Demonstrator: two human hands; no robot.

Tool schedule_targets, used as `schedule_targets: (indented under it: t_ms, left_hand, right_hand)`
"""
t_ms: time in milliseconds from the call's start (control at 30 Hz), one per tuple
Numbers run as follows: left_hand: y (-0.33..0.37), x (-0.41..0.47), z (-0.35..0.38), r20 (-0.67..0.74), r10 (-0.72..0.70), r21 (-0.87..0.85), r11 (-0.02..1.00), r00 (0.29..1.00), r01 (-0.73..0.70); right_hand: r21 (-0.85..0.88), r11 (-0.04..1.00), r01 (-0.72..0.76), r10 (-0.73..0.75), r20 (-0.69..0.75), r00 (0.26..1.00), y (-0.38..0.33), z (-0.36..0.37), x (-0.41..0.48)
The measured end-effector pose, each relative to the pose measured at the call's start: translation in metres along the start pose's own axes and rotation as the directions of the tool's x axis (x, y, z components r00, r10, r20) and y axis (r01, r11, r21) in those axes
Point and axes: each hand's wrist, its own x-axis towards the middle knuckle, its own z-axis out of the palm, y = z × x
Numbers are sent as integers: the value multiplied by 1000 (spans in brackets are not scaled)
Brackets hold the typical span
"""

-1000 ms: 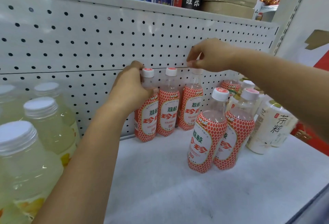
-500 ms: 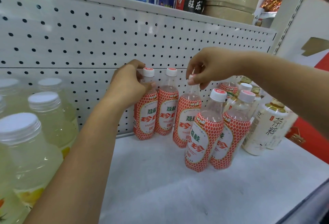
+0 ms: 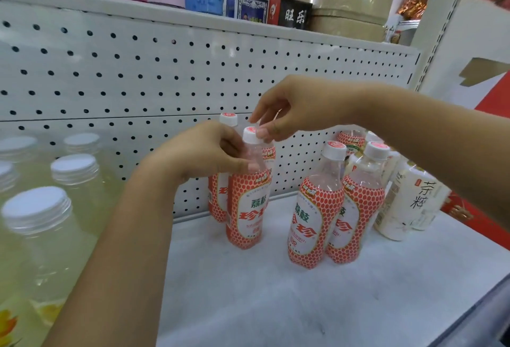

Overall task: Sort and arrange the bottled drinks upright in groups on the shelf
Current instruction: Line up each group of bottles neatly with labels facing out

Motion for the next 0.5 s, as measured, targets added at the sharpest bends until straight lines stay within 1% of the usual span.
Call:
schedule_targets:
  t_ms: [67, 133, 200, 267, 300, 367, 433, 500]
  left_hand:
    - [2, 2, 4, 5, 13, 13, 1000, 1000, -14]
    - [4, 1, 5, -11, 14, -1, 1000, 1000, -14]
    - [6, 0, 6, -11, 14, -14, 1000, 1000, -14]
    - [6, -1, 4, -21, 1, -11, 1000, 1000, -1]
    - [6, -1, 4, -26, -6, -7, 1000, 1000, 6]
    - [8, -1, 4, -30, -20, -8, 1000, 999, 20]
    - [8, -2, 5, -28, -25, -9, 1000, 999, 24]
    - [8, -2, 4, -22, -23, -9, 1000, 999, 23]
  right_hand:
    - [-53, 999, -11, 10, -32, 999, -2, -9, -13]
    - [-202, 979, -29, 28, -13, 1000, -2, -19, -27]
    - [-340, 935, -99, 140, 97, 985, -3, -28, -45]
    - [-417, 894, -163, 261, 189, 947, -2, -32, -54]
    - [-431, 883, -186, 297, 207, 932, 0, -32, -57]
    - [-419, 883, -211, 321, 211, 923, 6, -29, -61]
    - [-388, 901, -196, 288, 196, 937, 12, -25, -61]
    - [-350, 925, -145, 215, 170, 962, 16, -22, -60]
